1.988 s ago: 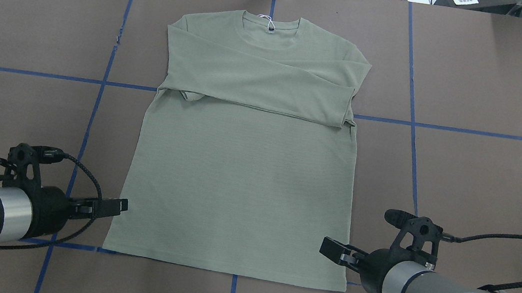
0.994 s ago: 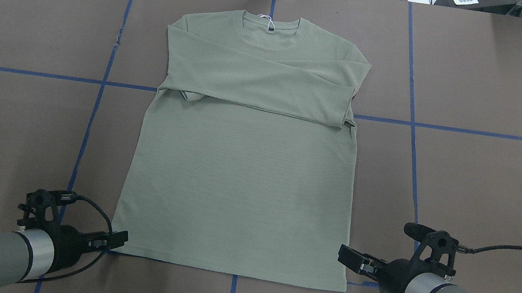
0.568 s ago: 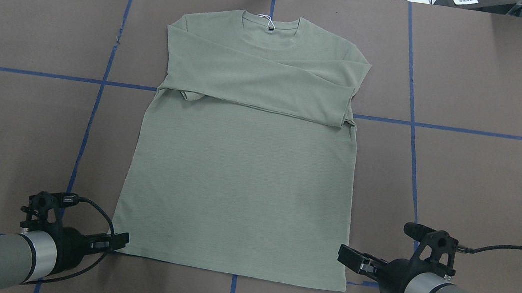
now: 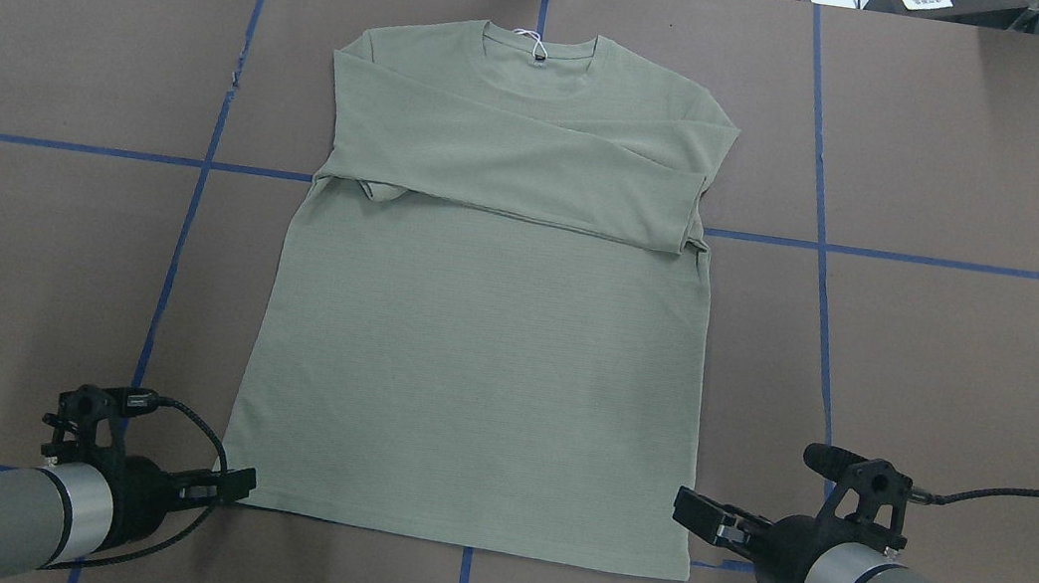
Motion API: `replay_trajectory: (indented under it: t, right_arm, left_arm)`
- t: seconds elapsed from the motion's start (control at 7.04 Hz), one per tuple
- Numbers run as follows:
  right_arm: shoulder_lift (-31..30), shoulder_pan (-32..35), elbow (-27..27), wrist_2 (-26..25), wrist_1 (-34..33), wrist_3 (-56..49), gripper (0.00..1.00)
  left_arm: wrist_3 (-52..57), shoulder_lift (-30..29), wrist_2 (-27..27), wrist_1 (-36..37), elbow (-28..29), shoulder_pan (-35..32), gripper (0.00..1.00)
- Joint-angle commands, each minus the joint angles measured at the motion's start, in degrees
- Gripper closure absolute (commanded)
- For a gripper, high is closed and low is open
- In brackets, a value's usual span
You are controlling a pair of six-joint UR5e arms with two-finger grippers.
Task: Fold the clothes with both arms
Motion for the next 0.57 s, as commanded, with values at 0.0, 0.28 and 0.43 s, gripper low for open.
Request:
replay_trajectory:
  t: [0.0, 0.28, 0.43]
  right_arm:
    - [0.0, -0.09, -0.09, 0.0, 0.0, 0.07, 0.0]
    - [0.0, -0.09, -0.17, 0.0, 0.0, 0.07, 0.0]
    - [0.0, -0.09, -0.17, 0.0, 0.0, 0.07, 0.0]
  left_arm:
    - [0.17, 0.02, -0.04, 0.16, 0.09, 0.12, 0.32]
    - [0.18, -0.24, -0.13, -0.02, 1.4, 0.56, 0.32]
    - [0.18, -0.25, -0.13, -0.1, 1.41, 0.64, 0.32]
